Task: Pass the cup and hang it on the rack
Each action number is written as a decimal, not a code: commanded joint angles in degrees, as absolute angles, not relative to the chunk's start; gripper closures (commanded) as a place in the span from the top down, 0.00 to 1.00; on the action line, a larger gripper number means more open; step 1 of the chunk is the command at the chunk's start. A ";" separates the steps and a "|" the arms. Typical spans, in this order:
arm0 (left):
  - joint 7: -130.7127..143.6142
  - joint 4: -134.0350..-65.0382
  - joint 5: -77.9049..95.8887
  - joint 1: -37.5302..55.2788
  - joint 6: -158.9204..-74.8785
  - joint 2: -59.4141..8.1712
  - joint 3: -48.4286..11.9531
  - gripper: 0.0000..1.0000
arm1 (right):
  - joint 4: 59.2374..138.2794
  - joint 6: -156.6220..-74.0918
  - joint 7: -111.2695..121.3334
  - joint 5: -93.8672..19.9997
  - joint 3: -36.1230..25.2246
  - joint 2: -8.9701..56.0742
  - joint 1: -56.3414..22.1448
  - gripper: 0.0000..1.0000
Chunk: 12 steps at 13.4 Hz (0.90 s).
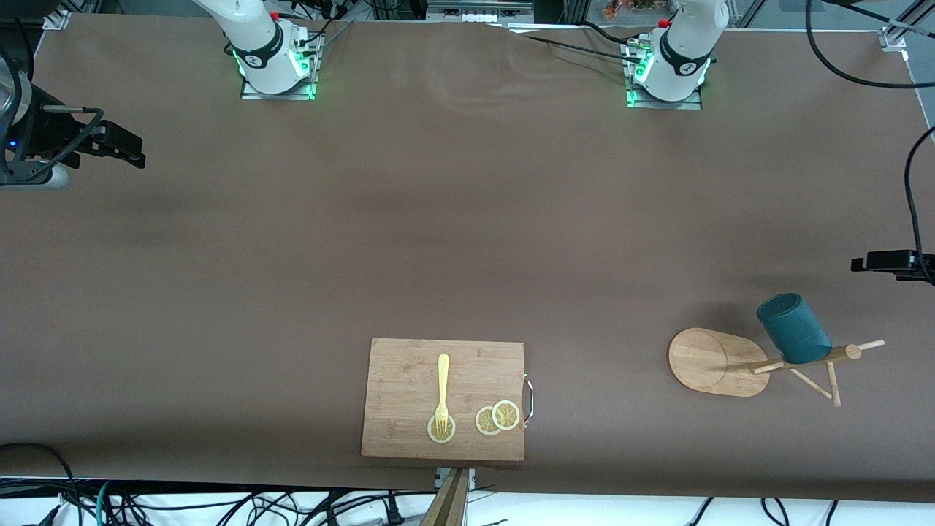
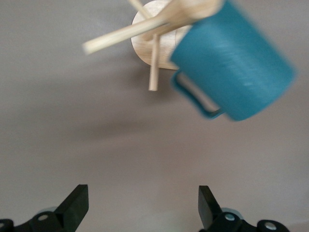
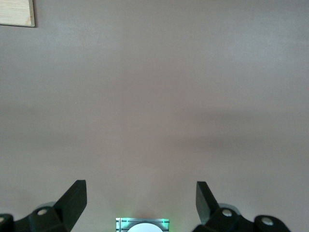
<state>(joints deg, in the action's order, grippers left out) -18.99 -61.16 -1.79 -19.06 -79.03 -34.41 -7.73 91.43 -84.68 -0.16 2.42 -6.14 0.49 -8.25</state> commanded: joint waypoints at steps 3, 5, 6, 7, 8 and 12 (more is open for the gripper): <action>-8.98 -67.76 -8.87 -5.56 -80.42 -26.29 -6.86 1.00 | 90.35 -84.20 -0.26 3.08 -5.89 0.88 -8.00 1.00; -7.91 -68.37 -9.49 -2.21 -78.24 -24.27 -7.20 1.00 | 90.35 -83.76 -0.44 3.16 -5.80 0.79 -8.00 1.00; -7.82 -68.90 -9.41 -0.81 -77.96 -23.39 -7.99 1.00 | 90.35 -83.85 -0.35 3.08 -5.80 0.79 -8.00 1.00; -8.00 -68.91 -8.97 -0.53 -77.87 -22.86 -8.26 1.00 | 90.35 -83.85 -0.35 2.99 -5.80 0.88 -8.00 1.00; -8.69 -68.91 -8.88 -0.53 -78.05 -22.33 -8.70 1.00 | 90.35 -83.76 -0.44 3.08 -5.80 0.79 -8.00 1.00; -8.17 -79.84 -5.89 3.41 -89.68 -13.31 -3.37 1.00 | 90.35 -83.76 -0.18 3.08 -5.71 0.70 -8.09 1.00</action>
<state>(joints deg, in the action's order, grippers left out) -7.95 -69.01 -7.45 0.86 -82.03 -21.79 -7.59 91.43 -84.66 -0.16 2.42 -6.04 0.49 -8.27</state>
